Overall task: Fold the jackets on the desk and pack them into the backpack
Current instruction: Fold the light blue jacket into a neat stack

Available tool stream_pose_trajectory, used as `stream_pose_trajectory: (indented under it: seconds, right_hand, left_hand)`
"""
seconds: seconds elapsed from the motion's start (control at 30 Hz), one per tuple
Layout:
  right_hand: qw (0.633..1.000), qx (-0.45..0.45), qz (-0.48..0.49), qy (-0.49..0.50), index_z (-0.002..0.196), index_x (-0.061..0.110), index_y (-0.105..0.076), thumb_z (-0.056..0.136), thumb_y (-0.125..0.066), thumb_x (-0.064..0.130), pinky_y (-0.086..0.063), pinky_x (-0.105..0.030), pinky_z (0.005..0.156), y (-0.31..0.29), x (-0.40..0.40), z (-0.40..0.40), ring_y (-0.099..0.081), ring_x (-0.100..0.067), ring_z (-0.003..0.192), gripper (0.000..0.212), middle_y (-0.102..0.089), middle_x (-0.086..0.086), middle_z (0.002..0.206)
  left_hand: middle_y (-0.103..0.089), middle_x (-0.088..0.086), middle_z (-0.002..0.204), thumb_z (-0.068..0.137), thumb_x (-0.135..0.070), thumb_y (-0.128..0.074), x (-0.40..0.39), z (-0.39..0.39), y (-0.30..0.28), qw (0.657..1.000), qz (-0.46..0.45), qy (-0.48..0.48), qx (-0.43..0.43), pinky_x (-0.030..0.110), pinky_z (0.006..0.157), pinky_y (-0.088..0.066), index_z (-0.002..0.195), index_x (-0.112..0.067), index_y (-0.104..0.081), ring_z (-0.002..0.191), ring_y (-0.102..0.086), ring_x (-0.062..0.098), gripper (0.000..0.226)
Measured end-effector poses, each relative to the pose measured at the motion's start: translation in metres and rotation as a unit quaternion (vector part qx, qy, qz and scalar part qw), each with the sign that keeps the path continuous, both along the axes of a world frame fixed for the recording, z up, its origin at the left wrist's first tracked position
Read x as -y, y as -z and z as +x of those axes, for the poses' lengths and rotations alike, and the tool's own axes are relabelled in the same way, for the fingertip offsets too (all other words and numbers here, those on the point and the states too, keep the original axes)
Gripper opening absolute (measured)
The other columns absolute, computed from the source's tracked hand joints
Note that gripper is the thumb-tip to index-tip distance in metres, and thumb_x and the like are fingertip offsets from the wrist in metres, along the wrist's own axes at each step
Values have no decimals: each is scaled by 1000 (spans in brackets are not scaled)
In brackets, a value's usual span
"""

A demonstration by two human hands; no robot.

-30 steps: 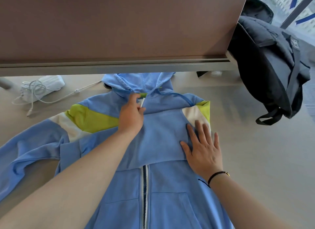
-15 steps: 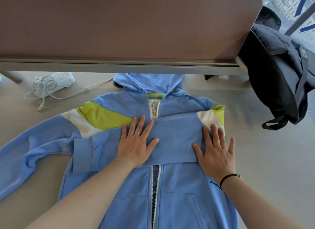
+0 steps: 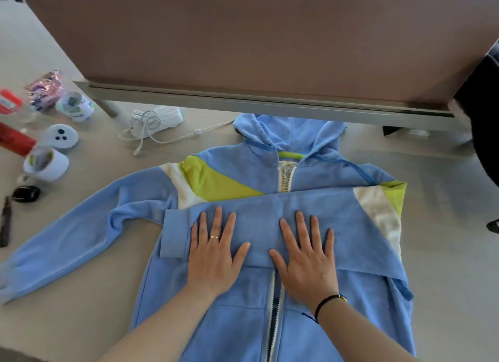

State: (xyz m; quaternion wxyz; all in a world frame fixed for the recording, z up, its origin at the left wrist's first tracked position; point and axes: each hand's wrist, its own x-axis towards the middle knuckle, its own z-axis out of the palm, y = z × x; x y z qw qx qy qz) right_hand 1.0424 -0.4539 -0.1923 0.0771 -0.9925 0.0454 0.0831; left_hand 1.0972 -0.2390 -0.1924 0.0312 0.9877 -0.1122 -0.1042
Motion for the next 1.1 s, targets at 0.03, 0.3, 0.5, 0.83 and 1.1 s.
stream_pose_trajectory:
  seconds: [0.03,0.3,0.5,0.83,1.1]
  right_hand:
    - [1000,-4,1,-4,158,31,-26,97,-26,69,-13,-65,119,-2,1,-2,-15,-36,153,72,-18,-7,166]
    - [999,-35,3,11,157,34,-27,94,-25,71,-11,-64,119,-6,2,-10,-17,-33,152,73,-22,-2,166]
    - [996,-42,35,65,158,38,0,88,-10,77,-16,-63,117,-29,-35,1,-12,-31,153,80,-10,-6,168]
    - [986,-51,50,-154,159,33,-18,94,-23,66,-12,-59,120,-58,-230,46,-19,-32,152,73,-14,-4,168]
    - [949,-147,116,-253,160,28,2,98,-18,55,5,-40,124,-69,-397,67,10,-17,154,70,10,4,168]
  left_hand:
    - [-13,8,168,96,-71,-18,-1,-5,0,1000,3,2,-11,53,123,-10,160,-27,-21,153,-9,39,77]
    - [11,-9,166,94,-71,-23,-16,-3,-32,982,-129,-29,-132,41,125,2,158,-40,-2,154,15,19,75]
    - [-36,4,159,97,-48,-55,-118,-12,-58,940,-254,-228,21,43,119,-29,152,-21,-36,147,-30,25,64]
    - [-38,23,153,96,-45,-55,-342,-14,-50,807,-173,-565,-15,47,115,-23,152,-6,-29,142,-32,42,73]
    - [-56,12,137,84,-39,-76,-405,-14,-39,765,-260,-589,-5,46,102,-45,144,-12,-44,127,-51,36,72]
